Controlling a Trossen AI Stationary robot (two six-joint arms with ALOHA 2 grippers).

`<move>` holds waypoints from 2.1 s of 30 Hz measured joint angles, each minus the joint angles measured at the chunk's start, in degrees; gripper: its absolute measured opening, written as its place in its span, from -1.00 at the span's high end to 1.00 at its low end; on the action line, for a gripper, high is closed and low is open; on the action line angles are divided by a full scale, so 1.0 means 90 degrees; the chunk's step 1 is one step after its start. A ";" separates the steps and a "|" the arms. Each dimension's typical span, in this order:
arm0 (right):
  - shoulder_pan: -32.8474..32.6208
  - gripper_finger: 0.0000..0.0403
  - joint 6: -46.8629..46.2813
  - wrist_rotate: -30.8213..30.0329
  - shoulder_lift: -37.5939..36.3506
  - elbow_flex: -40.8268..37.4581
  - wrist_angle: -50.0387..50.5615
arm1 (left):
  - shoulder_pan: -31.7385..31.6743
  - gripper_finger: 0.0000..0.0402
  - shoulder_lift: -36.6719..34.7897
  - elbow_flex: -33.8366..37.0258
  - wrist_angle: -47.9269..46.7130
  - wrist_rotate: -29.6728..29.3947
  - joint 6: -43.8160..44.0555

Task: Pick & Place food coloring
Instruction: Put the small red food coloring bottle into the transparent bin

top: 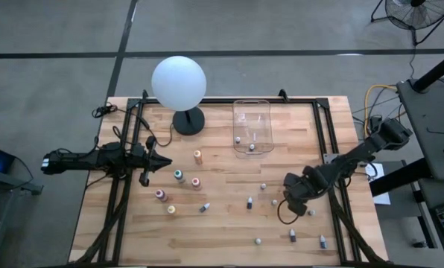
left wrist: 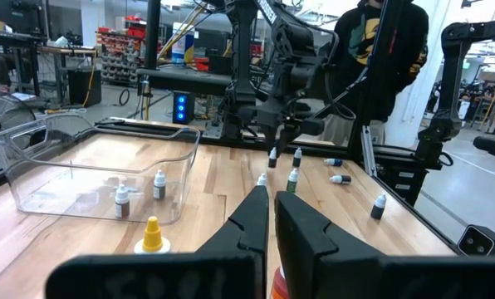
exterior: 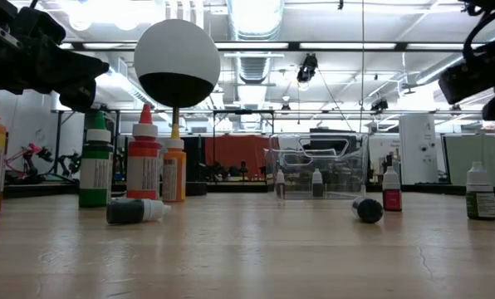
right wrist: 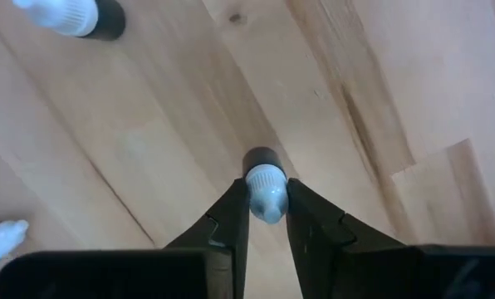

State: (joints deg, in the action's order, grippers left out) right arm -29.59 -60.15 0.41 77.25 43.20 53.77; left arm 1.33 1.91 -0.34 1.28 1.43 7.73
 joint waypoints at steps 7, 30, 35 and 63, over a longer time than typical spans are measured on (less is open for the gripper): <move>0.0391 0.70 0.0887 0.0006 0.0000 0.0569 0.0783 | 0.0000 1.00 0.0000 -0.0002 0.0000 0.0000 0.0000; 0.2900 0.71 0.3681 -0.0069 0.0475 0.3169 0.2427 | 0.0002 1.00 0.0000 -0.0002 0.0000 0.0000 -0.0002; 0.3441 0.71 0.4288 -0.0069 0.1033 0.3974 0.2877 | 0.0001 1.00 0.0000 0.0000 0.0000 0.0000 -0.0001; 0.5867 0.71 0.7857 -0.0552 0.3417 0.6404 0.3009 | 0.0000 1.00 0.0000 -0.0001 -0.0001 0.0000 -0.0001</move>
State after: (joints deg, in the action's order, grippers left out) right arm 23.21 10.57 -4.56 108.01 100.84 80.85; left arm 1.32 1.91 -0.35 1.27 1.43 7.72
